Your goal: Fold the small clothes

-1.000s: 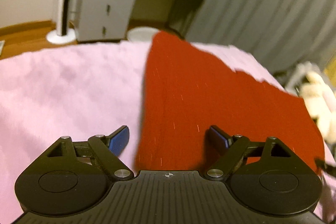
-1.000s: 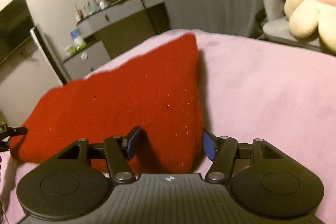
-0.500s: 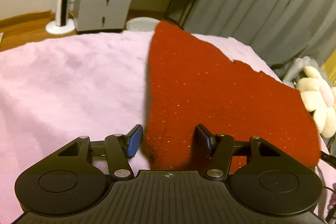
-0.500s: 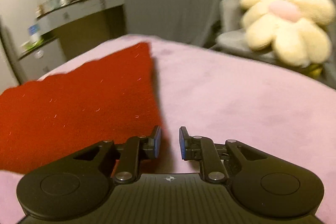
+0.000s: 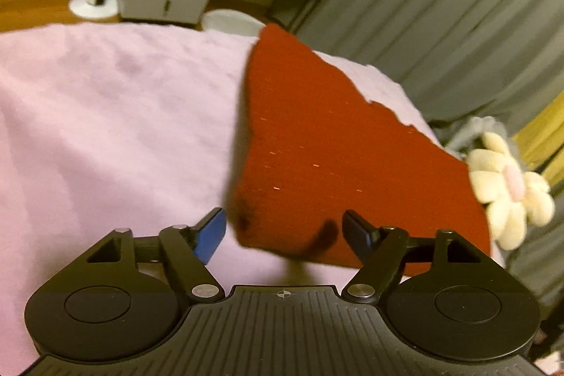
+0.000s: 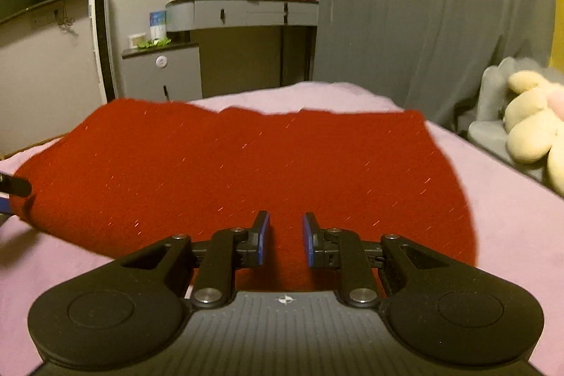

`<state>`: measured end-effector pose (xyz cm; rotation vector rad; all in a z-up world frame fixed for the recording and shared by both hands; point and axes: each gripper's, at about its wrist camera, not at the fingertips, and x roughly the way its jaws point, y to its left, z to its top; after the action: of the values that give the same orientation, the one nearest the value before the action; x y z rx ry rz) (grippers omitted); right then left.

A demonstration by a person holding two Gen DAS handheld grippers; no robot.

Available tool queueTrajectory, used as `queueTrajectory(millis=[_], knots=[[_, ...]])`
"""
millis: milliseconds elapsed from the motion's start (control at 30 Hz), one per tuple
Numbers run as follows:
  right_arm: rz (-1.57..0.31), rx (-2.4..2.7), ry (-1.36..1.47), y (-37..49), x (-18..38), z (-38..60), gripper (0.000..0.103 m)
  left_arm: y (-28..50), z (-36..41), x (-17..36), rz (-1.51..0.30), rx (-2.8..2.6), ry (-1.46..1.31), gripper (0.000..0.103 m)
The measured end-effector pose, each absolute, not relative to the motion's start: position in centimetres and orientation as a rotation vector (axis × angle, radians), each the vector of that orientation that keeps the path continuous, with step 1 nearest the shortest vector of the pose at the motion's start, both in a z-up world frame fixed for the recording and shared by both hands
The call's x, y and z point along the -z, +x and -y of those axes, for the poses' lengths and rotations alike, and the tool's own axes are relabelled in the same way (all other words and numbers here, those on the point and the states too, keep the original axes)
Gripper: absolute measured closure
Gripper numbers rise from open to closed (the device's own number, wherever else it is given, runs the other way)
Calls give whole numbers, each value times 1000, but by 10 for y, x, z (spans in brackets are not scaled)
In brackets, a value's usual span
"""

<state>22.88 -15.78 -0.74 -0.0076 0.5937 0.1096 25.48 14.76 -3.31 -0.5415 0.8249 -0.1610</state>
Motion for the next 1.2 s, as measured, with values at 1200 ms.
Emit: queueTrajectory(millis=[1200], knots=[[-599,-56,-67,228,16,140,79,267,-133,21,-746,106,-583,23]])
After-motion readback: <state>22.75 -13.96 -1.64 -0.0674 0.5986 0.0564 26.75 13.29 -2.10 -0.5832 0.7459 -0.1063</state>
